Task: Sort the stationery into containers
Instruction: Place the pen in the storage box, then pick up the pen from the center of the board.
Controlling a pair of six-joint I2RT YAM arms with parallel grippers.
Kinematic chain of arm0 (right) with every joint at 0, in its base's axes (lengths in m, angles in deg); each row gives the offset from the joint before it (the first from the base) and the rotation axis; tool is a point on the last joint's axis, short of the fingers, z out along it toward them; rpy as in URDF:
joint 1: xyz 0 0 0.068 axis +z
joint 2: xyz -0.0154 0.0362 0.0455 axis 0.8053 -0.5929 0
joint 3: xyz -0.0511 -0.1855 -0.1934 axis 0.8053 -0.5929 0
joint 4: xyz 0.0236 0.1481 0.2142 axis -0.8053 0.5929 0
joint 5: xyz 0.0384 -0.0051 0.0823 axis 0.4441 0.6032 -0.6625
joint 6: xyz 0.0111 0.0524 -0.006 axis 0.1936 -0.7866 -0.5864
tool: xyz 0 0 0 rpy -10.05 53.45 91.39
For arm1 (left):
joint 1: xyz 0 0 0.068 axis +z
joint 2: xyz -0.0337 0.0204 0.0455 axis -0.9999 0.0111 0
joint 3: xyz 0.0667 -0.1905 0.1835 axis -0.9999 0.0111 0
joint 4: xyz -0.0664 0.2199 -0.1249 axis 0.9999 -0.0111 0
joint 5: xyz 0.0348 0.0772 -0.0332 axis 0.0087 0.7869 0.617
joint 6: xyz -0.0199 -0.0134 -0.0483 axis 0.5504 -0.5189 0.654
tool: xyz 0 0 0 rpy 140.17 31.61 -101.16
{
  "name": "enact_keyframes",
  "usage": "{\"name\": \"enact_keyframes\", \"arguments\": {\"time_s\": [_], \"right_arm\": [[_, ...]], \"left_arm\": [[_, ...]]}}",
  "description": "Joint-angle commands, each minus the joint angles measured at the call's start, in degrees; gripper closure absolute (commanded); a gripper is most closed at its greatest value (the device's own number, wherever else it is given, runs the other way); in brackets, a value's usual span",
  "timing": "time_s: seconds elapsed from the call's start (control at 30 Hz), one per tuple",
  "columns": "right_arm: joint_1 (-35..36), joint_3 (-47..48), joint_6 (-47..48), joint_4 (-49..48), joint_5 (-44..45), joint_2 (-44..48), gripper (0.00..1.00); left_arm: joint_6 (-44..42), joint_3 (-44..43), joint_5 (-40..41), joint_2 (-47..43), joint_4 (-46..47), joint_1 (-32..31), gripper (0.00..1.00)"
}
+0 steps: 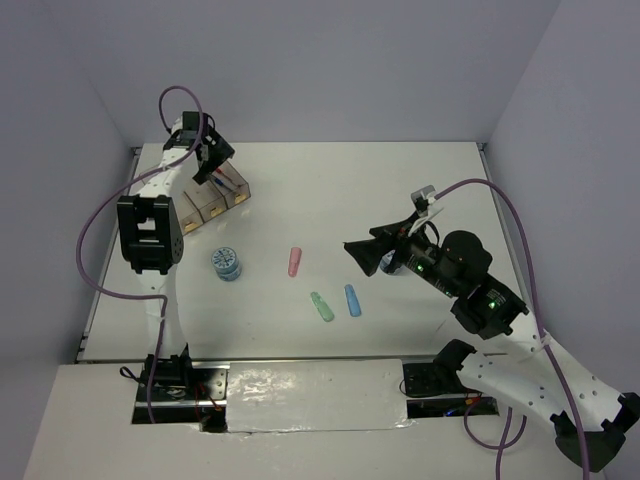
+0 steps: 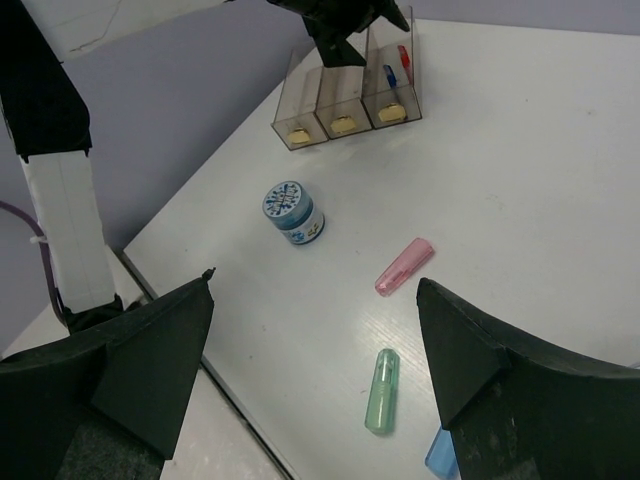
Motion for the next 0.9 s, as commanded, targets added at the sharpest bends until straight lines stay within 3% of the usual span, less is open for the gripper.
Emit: {"name": "enact_keyframes", "arguments": {"time_s": [0.0, 0.13, 0.2, 0.27, 0.4, 0.47, 0.57, 0.63, 0.67, 0.87], "right_arm": [[-0.21, 2.02, -0.35, -2.19, -0.71, 0.38, 0.11], [-0.12, 2.54, -0.61, -2.28, -0.36, 0.55, 0.11], [-0.13, 3.07, -0.61, -1.41, -0.01, 0.64, 0.11], [-0.12, 3.42, -0.78, -0.44, 0.34, 1.69, 0.1], [-0.04, 2.89, -1.14, 3.15, -0.71, 4.85, 0.1], [0.05, 3.07, -1.22, 5.53, -1.41, 5.47, 0.1], [0.14, 2.2, -1.49, 9.14, -1.24, 7.58, 0.09], [0.05, 1.58, -1.75, 11.07, -0.8, 9.69, 0.07], [0.05, 0.97, -2.01, 11.51, -0.71, 11.08, 0.0], [-0.04, -0.88, -2.45, 15.21, -0.27, 14.52, 0.0]], "left_arm": [[-0.12, -3.52, -1.96, -2.56, 0.22, -0.1, 0.01], [-2.31, -4.49, -1.34, -6.42, -5.39, -0.54, 0.01], [-5.3, -0.31, -4.49, -10.9, -6.63, -1.5, 0.01], [-10.11, 4.45, -7.05, -16.5, -7.68, -6.05, 0.01], [-17.52, 21.4, 6.29, -26.63, -6.91, -26.49, 0.01], [-17.35, 31.3, 5.17, -31.38, -2.7, -32.93, 0.01], [-16.3, 39.25, 6.65, -34.47, -0.22, -38.57, 0.01], [-16.21, 41.82, 7.01, -34.91, 1.18, -39.82, 0.01], [-16.47, 43.92, 5.79, -35.0, 3.28, -40.35, 0.01], [-16.82, 46.13, 7.89, -30.87, 5.31, -40.79, 0.01]]}}
